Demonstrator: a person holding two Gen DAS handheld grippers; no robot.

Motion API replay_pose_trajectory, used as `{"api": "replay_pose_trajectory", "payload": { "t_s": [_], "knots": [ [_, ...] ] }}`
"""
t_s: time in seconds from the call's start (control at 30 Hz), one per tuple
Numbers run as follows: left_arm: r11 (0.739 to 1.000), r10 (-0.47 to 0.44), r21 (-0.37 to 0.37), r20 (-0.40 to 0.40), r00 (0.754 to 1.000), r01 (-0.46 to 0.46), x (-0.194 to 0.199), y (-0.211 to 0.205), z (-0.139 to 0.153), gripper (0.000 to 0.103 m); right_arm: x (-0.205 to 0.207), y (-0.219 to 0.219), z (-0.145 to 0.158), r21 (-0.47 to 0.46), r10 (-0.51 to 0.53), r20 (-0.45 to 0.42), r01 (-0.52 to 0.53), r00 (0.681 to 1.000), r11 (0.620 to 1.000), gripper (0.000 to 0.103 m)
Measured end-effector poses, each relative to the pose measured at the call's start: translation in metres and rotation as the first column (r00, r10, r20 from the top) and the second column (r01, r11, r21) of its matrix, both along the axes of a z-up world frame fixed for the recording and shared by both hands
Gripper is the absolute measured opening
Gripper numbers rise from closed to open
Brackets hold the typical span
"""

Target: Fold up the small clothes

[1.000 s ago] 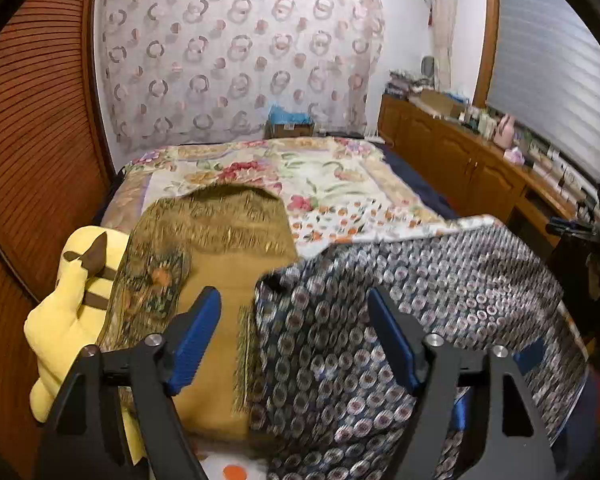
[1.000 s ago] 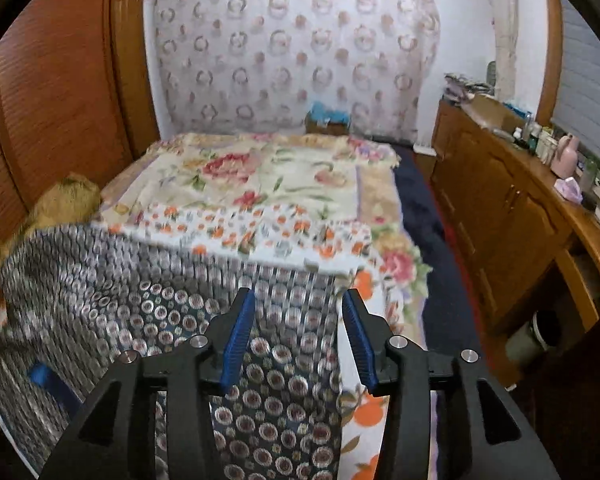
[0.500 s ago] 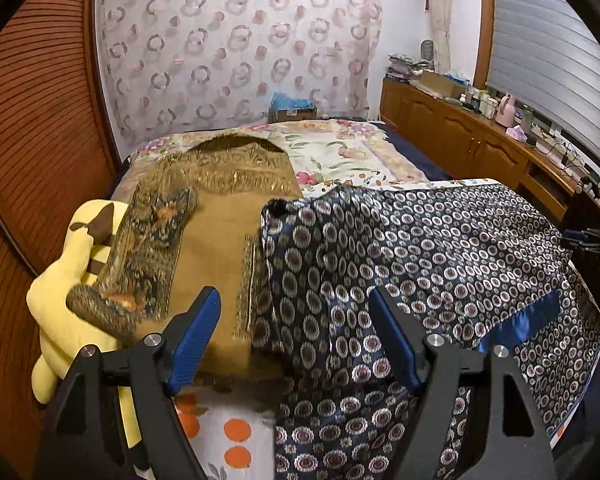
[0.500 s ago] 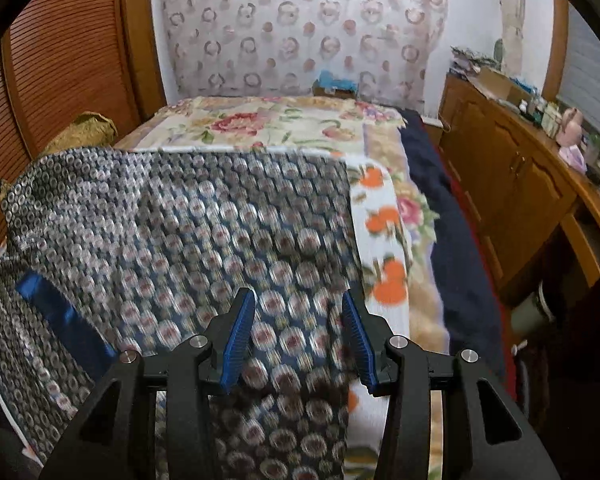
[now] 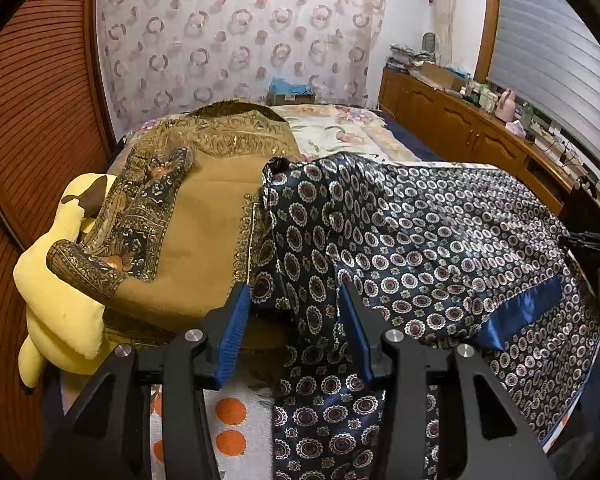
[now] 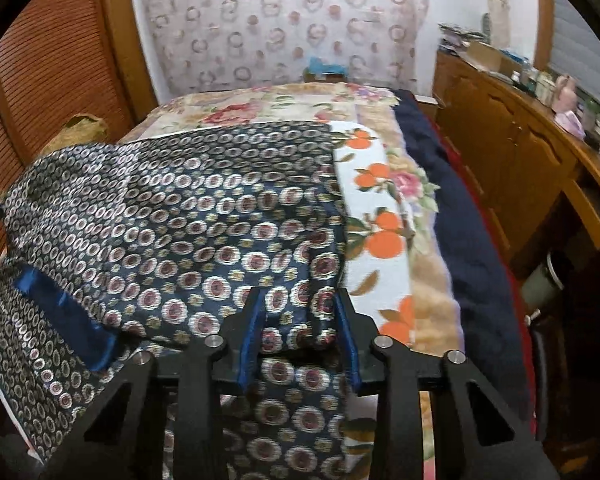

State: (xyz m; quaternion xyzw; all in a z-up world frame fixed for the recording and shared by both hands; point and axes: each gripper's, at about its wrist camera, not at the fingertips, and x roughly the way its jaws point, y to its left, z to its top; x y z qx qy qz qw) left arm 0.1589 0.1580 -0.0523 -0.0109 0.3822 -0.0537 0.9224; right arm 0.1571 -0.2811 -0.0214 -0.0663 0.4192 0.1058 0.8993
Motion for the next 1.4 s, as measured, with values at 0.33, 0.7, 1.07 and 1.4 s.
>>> {"api": "replay_pose_trajectory", "payload": {
  "t_s": [0.33,0.7,1.07,1.4],
  "knots": [
    [1.000,-0.012,-0.025,0.038,0.999,0.013,-0.002,0.000,0.003,0.004,-0.013,0.011,0.004,-0.037,0.063,0.048,-0.061,0.997,0.997,0.005],
    [0.993,-0.058,-0.093,0.166,0.984,0.074,-0.056,-0.011,0.052,0.002,-0.062,0.001,0.062,0.013,0.049,0.225,-0.053,0.973,0.998,0.004],
    [0.988,-0.020,-0.150,0.059,0.998,0.029,-0.113,-0.001,0.004,0.002,-0.147,-0.026,0.069,0.045,0.057,0.169,-0.065,0.984,0.997,0.004],
    [0.990,0.039,-0.135,0.000,0.999,-0.038,-0.119,0.001,-0.024,0.003,-0.176,-0.037,0.060,0.039,0.031,0.058,-0.033,0.998,0.999,0.004]
  ]
}}
